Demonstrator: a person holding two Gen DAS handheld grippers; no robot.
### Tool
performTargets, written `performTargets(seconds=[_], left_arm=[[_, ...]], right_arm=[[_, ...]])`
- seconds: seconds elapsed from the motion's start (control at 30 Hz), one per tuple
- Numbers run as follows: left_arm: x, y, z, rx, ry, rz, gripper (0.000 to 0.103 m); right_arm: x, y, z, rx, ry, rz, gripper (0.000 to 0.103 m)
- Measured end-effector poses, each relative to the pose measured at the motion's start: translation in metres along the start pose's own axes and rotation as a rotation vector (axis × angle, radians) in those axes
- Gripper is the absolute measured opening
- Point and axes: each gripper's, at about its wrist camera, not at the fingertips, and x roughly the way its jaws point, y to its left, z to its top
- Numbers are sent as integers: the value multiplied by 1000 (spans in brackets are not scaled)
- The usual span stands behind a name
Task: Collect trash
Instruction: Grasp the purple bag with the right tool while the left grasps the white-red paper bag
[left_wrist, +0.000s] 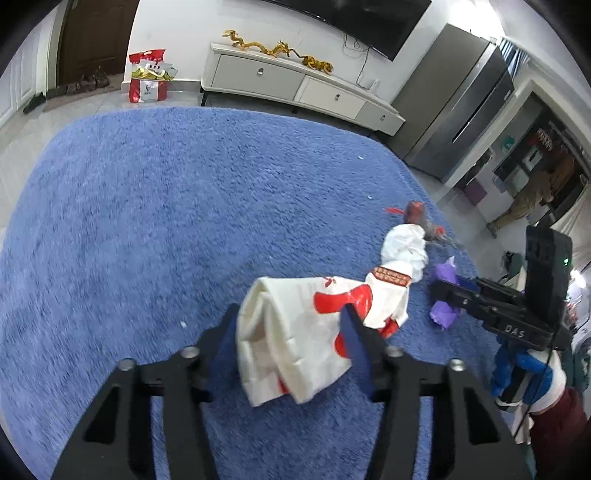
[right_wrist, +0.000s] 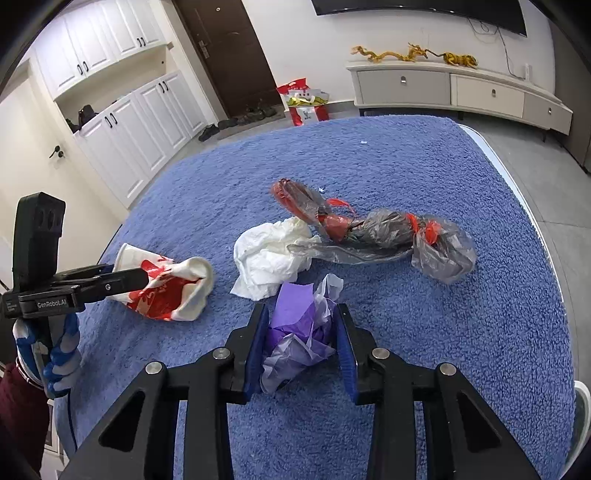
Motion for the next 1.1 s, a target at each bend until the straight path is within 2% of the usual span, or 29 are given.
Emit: performTargets(seconds=[0.23,0.33,0.7,1.1], left_arm=[[-23,-6,-18,-72,-68,-27,25],[-35,-12,-25,-97,-97,-28,21],[-84,-24,-40,-176,-171,-61,20],[-129,-62,-39,-130,-209,-64,20]], right_arm=[[-18,2,-13,-28,-20,7,34],[-28,1,-17,-42,-29,9,34],[-89,0,-37,-84,-90,1,34],[-175,-26,-55,-94,-189,-60,34]])
